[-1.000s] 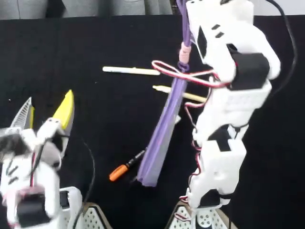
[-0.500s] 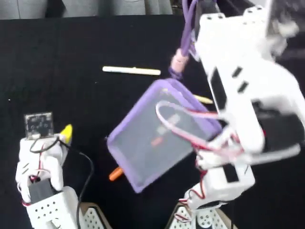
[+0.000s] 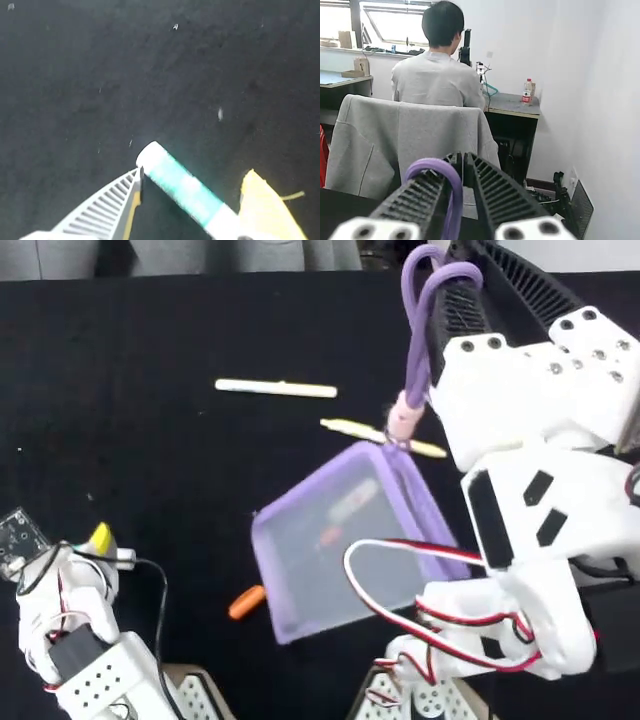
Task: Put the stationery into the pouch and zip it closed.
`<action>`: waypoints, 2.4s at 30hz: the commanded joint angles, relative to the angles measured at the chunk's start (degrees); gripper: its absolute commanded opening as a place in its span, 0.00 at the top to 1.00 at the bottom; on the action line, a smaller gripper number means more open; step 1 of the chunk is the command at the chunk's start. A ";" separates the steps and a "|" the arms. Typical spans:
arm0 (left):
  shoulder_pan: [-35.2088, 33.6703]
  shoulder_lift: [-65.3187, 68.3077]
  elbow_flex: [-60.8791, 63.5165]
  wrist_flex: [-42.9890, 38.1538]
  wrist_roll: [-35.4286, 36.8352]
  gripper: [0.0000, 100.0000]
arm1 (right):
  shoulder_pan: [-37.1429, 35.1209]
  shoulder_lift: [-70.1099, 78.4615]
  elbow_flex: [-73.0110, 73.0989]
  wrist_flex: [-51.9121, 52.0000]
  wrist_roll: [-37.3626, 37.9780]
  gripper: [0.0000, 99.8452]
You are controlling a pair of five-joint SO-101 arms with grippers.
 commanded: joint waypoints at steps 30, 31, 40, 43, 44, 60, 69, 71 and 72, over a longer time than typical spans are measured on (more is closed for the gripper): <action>-1.10 59.43 -36.53 -1.67 19.96 0.69 | -0.88 -0.92 -0.66 1.05 0.70 0.99; -1.10 62.68 -38.11 -0.79 20.04 0.69 | -0.88 -0.92 -0.66 1.05 0.70 0.99; -1.45 84.92 -48.31 2.73 31.56 0.69 | -0.97 -0.92 -0.57 1.05 0.70 0.99; -1.45 89.76 -51.38 2.64 32.44 0.69 | -0.97 -0.92 -0.57 1.05 0.70 0.99; -1.45 91.16 -52.70 2.64 32.53 0.69 | -0.97 -0.92 -0.57 1.05 0.70 0.99; -3.12 104.09 -61.93 0.62 32.62 0.69 | -0.97 -0.92 -0.57 1.05 0.70 0.99; -2.15 104.35 -67.47 9.23 32.62 0.72 | -0.97 -0.92 -0.57 1.05 0.70 0.99; -1.98 104.44 -66.95 9.23 32.26 0.81 | -0.97 -0.92 -0.57 1.05 0.70 0.99; -1.98 104.18 -66.95 9.32 32.18 0.86 | -0.97 -0.92 -0.57 1.05 0.70 0.99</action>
